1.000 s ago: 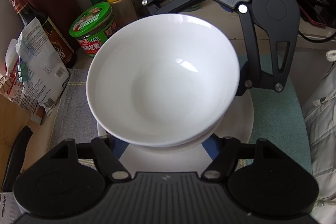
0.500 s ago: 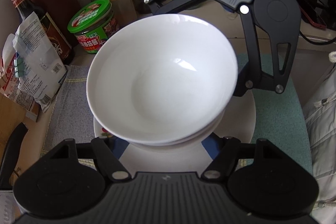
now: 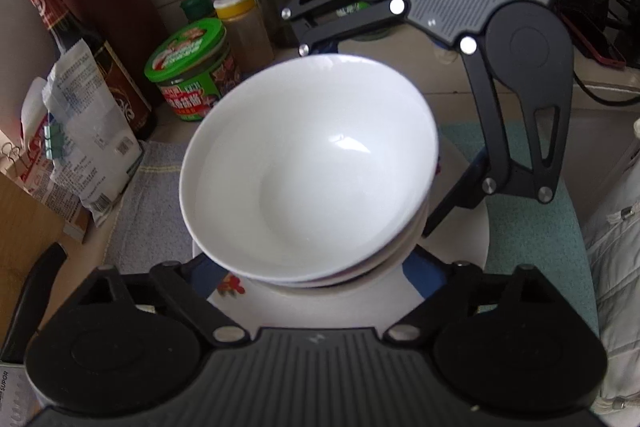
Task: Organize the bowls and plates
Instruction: 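Lower the bowl stack onto the top plate with both tools, then open both tools and pull them back from the stacked dishes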
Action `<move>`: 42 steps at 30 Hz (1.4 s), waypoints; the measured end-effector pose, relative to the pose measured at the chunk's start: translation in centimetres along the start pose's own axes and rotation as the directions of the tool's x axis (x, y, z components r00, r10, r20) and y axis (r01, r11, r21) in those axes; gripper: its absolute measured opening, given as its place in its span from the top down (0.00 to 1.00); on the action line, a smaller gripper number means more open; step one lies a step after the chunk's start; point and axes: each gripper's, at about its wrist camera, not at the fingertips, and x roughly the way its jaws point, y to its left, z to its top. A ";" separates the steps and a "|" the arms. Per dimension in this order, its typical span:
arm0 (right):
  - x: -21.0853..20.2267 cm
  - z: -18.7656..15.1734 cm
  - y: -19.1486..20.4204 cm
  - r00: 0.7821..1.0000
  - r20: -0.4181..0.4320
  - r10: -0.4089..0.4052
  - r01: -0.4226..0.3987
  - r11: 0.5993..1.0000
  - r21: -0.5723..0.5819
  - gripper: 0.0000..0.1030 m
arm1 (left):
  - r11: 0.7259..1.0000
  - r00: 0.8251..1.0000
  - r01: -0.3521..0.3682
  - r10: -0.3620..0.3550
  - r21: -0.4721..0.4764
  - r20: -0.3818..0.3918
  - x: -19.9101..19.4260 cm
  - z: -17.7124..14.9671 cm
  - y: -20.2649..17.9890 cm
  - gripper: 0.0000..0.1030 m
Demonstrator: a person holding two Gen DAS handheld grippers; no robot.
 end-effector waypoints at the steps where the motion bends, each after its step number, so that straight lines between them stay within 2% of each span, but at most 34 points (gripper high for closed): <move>1: 0.0 0.0 0.0 1.000 0.000 -0.002 0.002 1.000 -0.001 0.02 | 1.000 1.000 0.000 0.000 -0.005 0.005 -0.2 0.0 0.1 0.08; 6: -0.3 0.0 0.2 1.000 0.015 -0.017 0.017 1.000 0.000 0.00 | 0.999 0.999 -0.026 0.025 -0.031 -0.027 -0.1 -0.9 -0.1 0.07; 13: -1.1 -0.2 0.8 0.999 0.024 -0.045 0.045 0.999 -0.007 0.00 | 0.986 0.993 -0.113 0.116 -0.126 0.009 -1.8 -1.5 -0.5 0.07; 17: -1.5 -0.8 1.0 0.997 0.028 -0.072 0.073 0.997 -0.006 0.00 | 0.964 0.984 -0.167 0.177 -0.206 0.031 -3.0 -1.7 -1.1 0.04; 23: -2.3 -1.8 1.1 0.996 0.012 -0.090 0.090 0.996 -0.018 0.00 | 0.914 0.969 -0.218 0.245 -0.343 0.038 -4.7 -2.3 -2.9 0.04; 26: -2.2 -1.7 1.5 0.991 -0.021 -0.130 0.130 0.991 0.020 0.00 | 0.889 0.954 -0.255 0.295 -0.380 0.050 -5.8 -2.7 -4.5 0.04; 31: -2.2 -0.8 2.9 0.970 -0.116 -0.211 0.227 0.962 0.150 0.00 | 0.825 0.913 -0.323 0.400 -0.463 0.075 -7.9 -4.1 -6.1 0.03; 35: -2.4 0.4 4.7 0.954 -0.185 -0.237 0.285 0.909 0.303 0.00 | 0.722 0.871 -0.410 0.491 -0.558 -0.005 -9.2 -5.6 -6.5 0.03; 37: -2.4 1.1 5.5 0.946 -0.212 -0.245 0.313 0.861 0.401 0.00 | 0.675 0.855 -0.433 0.518 -0.597 -0.033 -10.1 -6.4 -6.7 0.03; 39: -2.4 1.7 6.4 0.936 -0.249 -0.250 0.345 0.795 0.499 0.00 | 0.646 0.844 -0.437 0.535 -0.626 -0.037 -11.2 -7.3 -6.8 0.03; 42: -2.6 2.3 8.0 0.924 -0.275 -0.267 0.382 0.713 0.588 0.00 | 0.592 0.812 -0.476 0.579 -0.650 -0.066 -12.9 -8.4 -7.1 0.02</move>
